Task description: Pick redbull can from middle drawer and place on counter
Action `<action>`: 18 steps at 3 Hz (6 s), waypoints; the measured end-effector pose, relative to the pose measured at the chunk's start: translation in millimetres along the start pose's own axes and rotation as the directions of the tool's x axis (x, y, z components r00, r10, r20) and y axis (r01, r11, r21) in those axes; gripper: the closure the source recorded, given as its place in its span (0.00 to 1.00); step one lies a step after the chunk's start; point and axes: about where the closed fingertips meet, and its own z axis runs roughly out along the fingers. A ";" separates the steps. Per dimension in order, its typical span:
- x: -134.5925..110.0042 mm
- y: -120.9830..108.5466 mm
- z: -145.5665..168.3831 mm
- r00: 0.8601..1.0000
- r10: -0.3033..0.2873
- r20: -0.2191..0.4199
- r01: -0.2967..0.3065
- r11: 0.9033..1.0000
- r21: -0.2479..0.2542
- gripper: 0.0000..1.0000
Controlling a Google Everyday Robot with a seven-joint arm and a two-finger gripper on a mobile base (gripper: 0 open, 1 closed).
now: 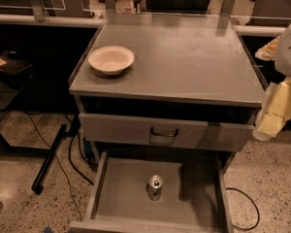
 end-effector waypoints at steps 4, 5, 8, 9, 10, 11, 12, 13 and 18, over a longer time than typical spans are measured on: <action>41.3 51.8 123.9 0.953 0.277 0.123 -0.261 0.956 -0.136 0.00; 41.9 77.4 175.2 0.931 0.327 0.162 -0.286 0.929 -0.234 0.00; 31.2 108.7 277.1 0.866 0.411 0.284 -0.289 0.876 -0.386 0.00; 13.9 113.7 326.4 0.845 0.421 0.330 -0.264 0.865 -0.427 0.00; 13.9 113.7 326.4 0.845 0.421 0.330 -0.264 0.865 -0.427 0.00; 13.4 115.5 332.5 0.836 0.431 0.339 -0.269 0.861 -0.432 0.00; 14.2 112.4 348.3 0.793 0.468 0.390 -0.293 0.854 -0.430 0.00; 9.7 108.0 389.7 0.729 0.477 0.492 -0.307 0.869 -0.388 0.00; -26.8 135.0 455.9 0.631 0.496 0.596 -0.306 0.866 -0.396 0.00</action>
Offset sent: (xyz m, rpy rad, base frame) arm -0.0244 -0.0128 -0.1947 0.3210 0.1483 -0.2967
